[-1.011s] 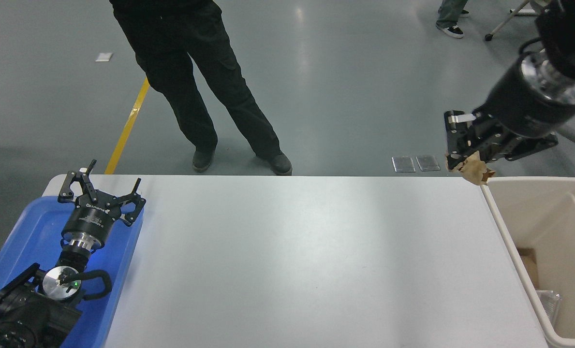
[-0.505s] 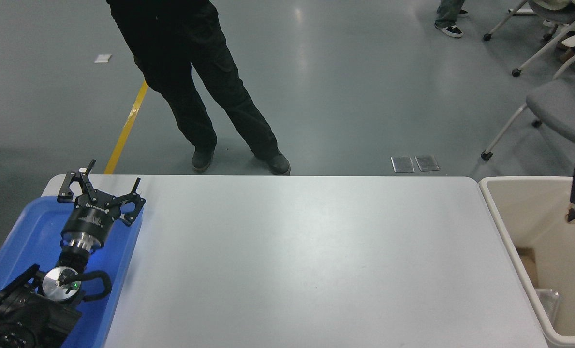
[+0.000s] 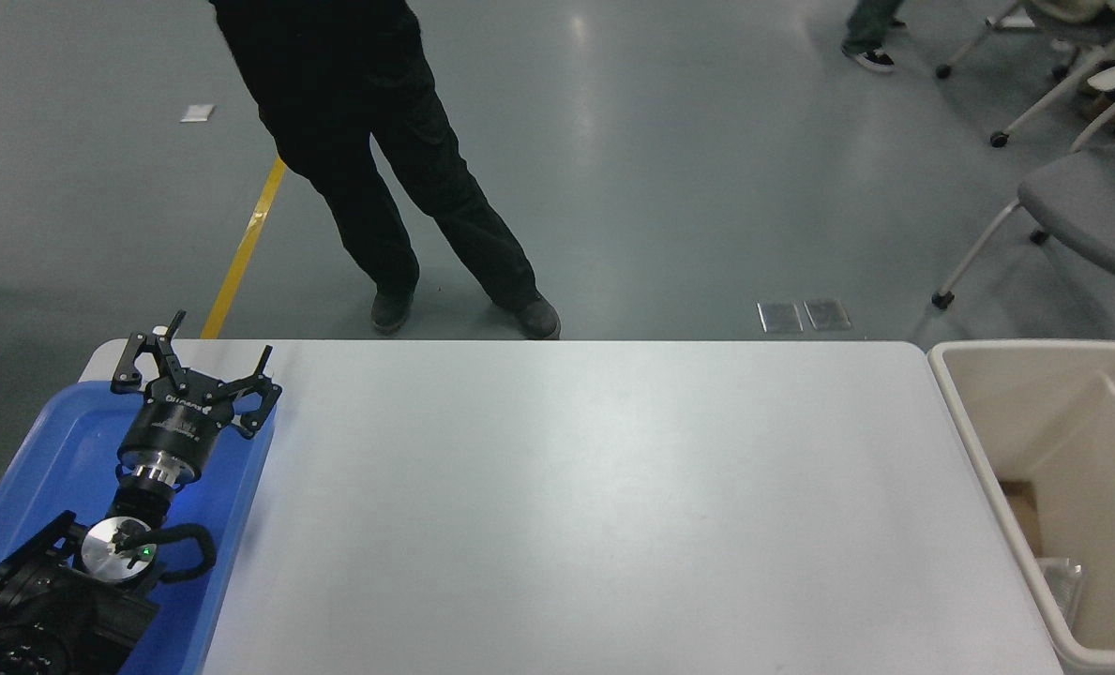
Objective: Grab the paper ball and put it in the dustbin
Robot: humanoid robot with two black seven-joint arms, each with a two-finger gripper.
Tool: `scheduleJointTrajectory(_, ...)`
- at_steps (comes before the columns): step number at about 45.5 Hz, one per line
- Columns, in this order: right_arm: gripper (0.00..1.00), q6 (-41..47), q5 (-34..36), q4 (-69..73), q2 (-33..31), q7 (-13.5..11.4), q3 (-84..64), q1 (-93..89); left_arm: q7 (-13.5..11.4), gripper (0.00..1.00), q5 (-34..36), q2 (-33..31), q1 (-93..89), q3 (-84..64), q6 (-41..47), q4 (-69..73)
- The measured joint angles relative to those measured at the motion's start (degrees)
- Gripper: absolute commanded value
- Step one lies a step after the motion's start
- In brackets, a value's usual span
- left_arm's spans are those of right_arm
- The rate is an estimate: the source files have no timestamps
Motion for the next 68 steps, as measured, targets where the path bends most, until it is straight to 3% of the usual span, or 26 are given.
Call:
scheduleJointTrajectory(12,0.00,-3.92,0.04,-21.53,6.49,0.40,14.96,-19.88,0.00,0.99,0.00,0.00,-0.04,0.01,0.00,0.00)
scheduleJointTrajectory(33,0.00,-8.01,0.00,-44.81,16.07,5.60,29.87,-38.72,0.00,0.99,0.00,0.00,-0.04,0.05,0.00,0.00)
scheduleJointTrajectory(38,0.61,-8.41,-0.23,-46.60,16.89,6.06,31.07,-40.16,0.00,0.99,0.00,0.00,-0.04,0.05,0.00,0.00)
scheduleJointTrajectory(39,0.78,-8.50,-0.30,-46.95,17.05,6.14,31.30,-40.44,0.00,0.99,0.00,0.00,-0.05,0.05,0.00,0.00)
scheduleJointTrajectory(40,0.85,-8.54,-0.33,-47.06,17.11,6.16,31.38,-40.53,0.00,0.99,0.00,0.00,-0.05,0.05,0.00,0.00)
scheduleJointTrajectory(68,0.86,-9.02,-0.22,-43.74,15.01,6.55,32.31,-38.16,0.00,0.99,0.00,0.00,-0.04,0.05,0.00,0.00)
